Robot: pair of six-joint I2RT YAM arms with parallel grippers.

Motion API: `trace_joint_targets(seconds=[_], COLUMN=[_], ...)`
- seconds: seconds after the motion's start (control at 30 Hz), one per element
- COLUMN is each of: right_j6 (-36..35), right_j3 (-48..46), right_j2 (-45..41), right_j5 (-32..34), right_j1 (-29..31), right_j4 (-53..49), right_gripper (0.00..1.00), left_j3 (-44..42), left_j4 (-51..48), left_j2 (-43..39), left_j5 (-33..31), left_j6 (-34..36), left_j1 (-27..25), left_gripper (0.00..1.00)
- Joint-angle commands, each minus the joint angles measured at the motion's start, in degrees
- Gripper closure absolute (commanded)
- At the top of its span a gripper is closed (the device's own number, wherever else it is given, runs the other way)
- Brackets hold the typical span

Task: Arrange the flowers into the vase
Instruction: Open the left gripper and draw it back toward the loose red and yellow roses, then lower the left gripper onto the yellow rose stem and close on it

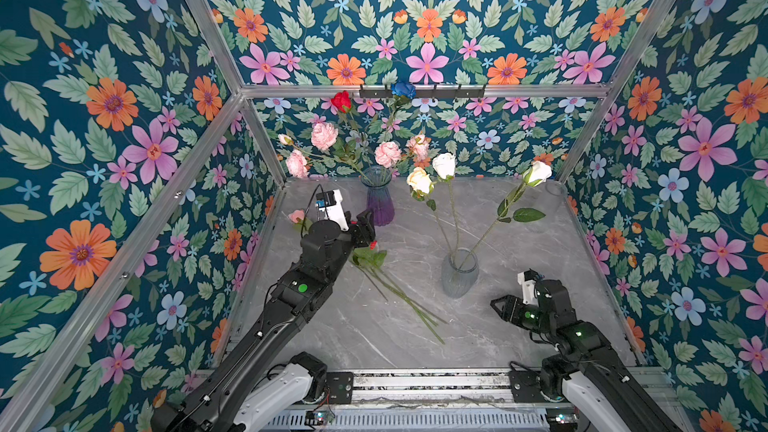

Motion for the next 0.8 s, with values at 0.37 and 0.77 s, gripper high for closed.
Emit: trace_joint_targets(seconds=[0.37,0.77], right_j6=[-0.09,-0.03], right_j3=[0.11,0.15], right_j2=[0.47,0.62], right_j5=[0.34,0.67], right_j1=[0.28,0.37], right_j4=[1.00,0.94], right_gripper=[0.47,0.47], left_j3=[-12.95,-19.47], left_j4=[1.50,17.26], left_j2=[6.14,17.39], left_j5=[1.59,16.09], left_j6=[-12.35,-27.98], left_j1=[6.42,0.51], left_gripper=[0.49,0.65])
